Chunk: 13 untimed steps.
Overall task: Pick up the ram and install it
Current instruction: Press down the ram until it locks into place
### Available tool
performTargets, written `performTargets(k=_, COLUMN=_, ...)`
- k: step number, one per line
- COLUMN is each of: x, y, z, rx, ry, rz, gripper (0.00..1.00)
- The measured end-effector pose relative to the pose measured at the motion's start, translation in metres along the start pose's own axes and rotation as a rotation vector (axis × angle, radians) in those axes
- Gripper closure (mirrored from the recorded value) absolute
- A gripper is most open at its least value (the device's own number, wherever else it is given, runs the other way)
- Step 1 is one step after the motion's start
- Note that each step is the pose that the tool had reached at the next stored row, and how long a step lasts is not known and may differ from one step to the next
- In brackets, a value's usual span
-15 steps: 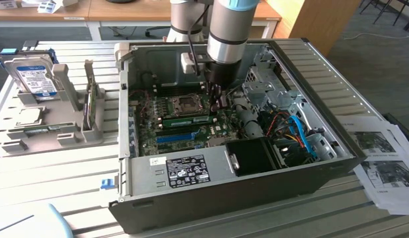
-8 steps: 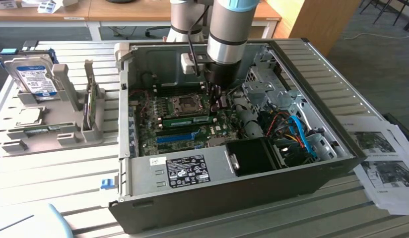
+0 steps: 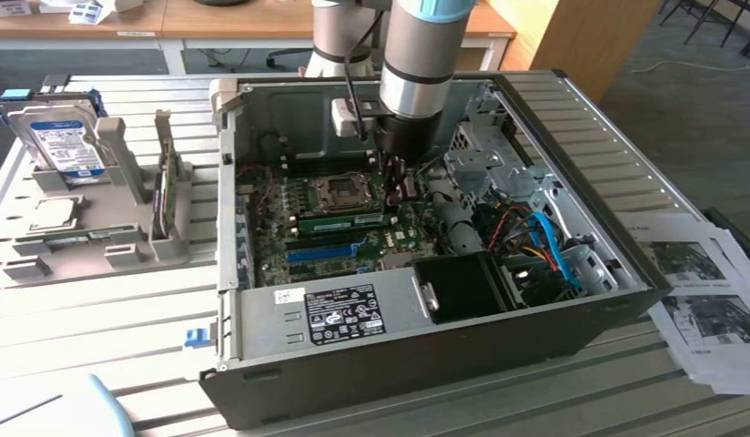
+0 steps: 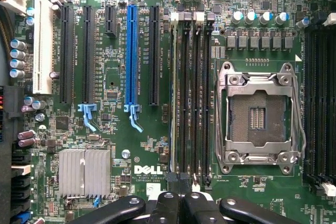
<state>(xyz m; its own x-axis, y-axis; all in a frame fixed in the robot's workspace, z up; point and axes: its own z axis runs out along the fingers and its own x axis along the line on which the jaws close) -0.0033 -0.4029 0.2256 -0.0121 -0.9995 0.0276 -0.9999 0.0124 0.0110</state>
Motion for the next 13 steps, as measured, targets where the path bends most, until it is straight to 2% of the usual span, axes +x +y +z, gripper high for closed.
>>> performTargets(k=13, x=0.0, y=0.0, z=0.0008, rx=0.0, ry=0.0, rz=0.0, gripper=0.91)
